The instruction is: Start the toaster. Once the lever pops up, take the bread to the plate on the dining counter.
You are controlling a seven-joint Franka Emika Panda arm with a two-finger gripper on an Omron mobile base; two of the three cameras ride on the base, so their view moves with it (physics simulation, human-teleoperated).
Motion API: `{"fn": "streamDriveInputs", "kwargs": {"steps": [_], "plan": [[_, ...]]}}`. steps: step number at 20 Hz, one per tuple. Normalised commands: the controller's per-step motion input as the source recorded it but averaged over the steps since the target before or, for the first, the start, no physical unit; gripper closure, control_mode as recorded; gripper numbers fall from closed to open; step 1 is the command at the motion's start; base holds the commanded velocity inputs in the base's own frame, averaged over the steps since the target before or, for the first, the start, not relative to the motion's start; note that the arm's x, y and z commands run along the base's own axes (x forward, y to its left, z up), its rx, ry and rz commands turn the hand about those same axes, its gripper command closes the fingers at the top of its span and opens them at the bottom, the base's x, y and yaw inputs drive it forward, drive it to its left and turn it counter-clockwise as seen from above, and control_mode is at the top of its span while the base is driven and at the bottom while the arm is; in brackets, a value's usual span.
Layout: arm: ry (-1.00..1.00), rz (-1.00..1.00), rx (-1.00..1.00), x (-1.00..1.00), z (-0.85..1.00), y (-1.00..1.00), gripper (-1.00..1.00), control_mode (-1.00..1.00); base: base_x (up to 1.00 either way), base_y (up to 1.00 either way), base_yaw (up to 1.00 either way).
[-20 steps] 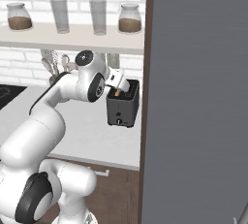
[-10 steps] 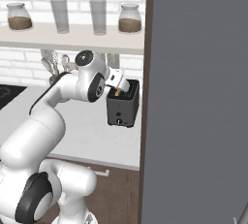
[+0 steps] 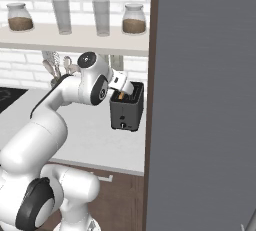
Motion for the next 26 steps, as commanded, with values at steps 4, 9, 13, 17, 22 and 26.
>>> {"fn": "streamDriveInputs", "kwargs": {"steps": [4, 9, 13, 17, 22, 26], "plan": [[0.0, 0.0, 0.0, 0.0, 0.0, 0.0, -1.0, -1.0, 0.0, 0.0, 0.0], [0.0, 0.0, 0.0, 0.0, 0.0, 0.0, -1.0, -1.0, 0.0, 0.0, 0.0], [0.0, 0.0, 0.0, 0.0, 0.0, 0.0, -1.0, -1.0, 0.0, 0.0, 0.0], [0.0, 0.0, 0.0, 0.0, 0.0, 0.0, -1.0, -1.0, 0.0, 0.0, 0.0], [0.0, 0.0, 0.0, 0.0, 0.0, 0.0, -1.0, -1.0, 0.0, 0.0, 0.0], [0.0, 0.0, 0.0, 0.0, 0.0, 0.0, -1.0, -1.0, 0.0, 0.0, 0.0]]}}
